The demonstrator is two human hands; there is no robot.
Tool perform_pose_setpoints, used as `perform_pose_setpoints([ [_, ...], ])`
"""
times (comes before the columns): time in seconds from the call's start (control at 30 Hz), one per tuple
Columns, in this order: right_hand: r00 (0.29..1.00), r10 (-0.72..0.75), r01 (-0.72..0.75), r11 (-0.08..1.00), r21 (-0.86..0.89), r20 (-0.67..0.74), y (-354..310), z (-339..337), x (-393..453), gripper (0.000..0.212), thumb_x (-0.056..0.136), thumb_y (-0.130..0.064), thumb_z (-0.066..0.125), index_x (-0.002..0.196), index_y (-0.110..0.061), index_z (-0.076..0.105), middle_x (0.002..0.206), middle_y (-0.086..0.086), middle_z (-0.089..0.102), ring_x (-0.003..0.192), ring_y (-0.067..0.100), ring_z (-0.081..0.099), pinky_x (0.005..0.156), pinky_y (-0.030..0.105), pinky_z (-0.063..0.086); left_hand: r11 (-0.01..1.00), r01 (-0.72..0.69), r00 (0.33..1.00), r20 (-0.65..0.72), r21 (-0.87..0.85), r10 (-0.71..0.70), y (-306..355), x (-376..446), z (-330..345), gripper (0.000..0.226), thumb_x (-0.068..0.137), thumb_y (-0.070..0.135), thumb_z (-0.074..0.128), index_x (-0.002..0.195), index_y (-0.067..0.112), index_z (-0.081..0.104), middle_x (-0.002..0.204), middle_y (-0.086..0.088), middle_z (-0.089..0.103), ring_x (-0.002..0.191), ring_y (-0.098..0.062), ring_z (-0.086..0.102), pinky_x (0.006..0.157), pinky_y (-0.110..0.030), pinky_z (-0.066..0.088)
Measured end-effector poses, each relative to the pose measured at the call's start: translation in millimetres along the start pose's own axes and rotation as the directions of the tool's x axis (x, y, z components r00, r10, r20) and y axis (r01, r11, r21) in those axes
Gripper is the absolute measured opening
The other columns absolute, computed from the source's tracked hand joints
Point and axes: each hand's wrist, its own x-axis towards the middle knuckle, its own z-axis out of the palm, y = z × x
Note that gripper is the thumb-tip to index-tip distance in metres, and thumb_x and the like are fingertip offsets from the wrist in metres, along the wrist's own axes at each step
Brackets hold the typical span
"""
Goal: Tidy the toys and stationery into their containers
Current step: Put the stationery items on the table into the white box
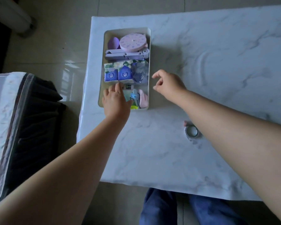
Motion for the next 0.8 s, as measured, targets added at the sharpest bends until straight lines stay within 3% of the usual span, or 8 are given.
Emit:
perform_pose_setpoints([
  [0.2,0.961,0.243,-0.256,0.962,-0.094,-0.129,70.1,-35.6,-18.0,0.03,0.084,-0.012,0.06,0.113,-0.019,0.062,0.106,0.007,0.069,0.103,0.028,0.062,0.086,0.031,0.047,0.948,-0.312,0.948,-0.085,-0.06,0.307,35.5,-16.2,13.3,0.05,0.075,0.027,0.075,0.12,0.017,0.056,0.116,-0.009,0.056,0.105,-0.032,0.047,0.088,-0.039,0.04],
  [0.33,0.927,0.358,-0.371,0.917,-0.148,-0.108,108.3,-41.6,-33.7,0.033,0.081,-0.025,0.065,0.113,-0.021,0.06,0.118,0.009,0.062,0.11,0.03,0.058,0.091,0.035,0.048,0.867,-0.488,0.871,0.01,-0.104,0.491,66.0,-38.8,38.8,0.047,0.076,0.027,0.076,0.119,0.016,0.059,0.112,-0.009,0.056,0.104,-0.031,0.049,0.093,-0.035,0.035],
  [0.53,0.881,0.467,-0.468,0.843,-0.266,-0.073,141.8,-22.0,-50.1,0.055,0.074,-0.033,0.077,0.118,-0.014,0.05,0.122,0.013,0.056,0.112,0.034,0.057,0.088,0.039,0.048,0.893,-0.411,0.81,0.374,-0.185,0.451,97.0,-74.6,91.9,0.047,0.087,0.026,0.065,0.132,0.022,0.05,0.125,-0.005,0.051,0.119,-0.026,0.045,0.088,-0.037,0.043],
  [0.8,0.907,0.415,-0.419,0.866,-0.273,-0.076,156.8,-14.7,-57.5,0.049,0.077,-0.033,0.074,0.115,-0.015,0.05,0.117,0.011,0.06,0.108,0.032,0.059,0.082,0.037,0.047,0.957,-0.188,0.862,0.429,-0.222,0.269,130.6,-85.0,126.7,0.033,0.092,0.018,0.049,0.125,0.018,0.054,0.118,-0.014,0.054,0.105,-0.035,0.055,0.079,-0.032,0.042],
])
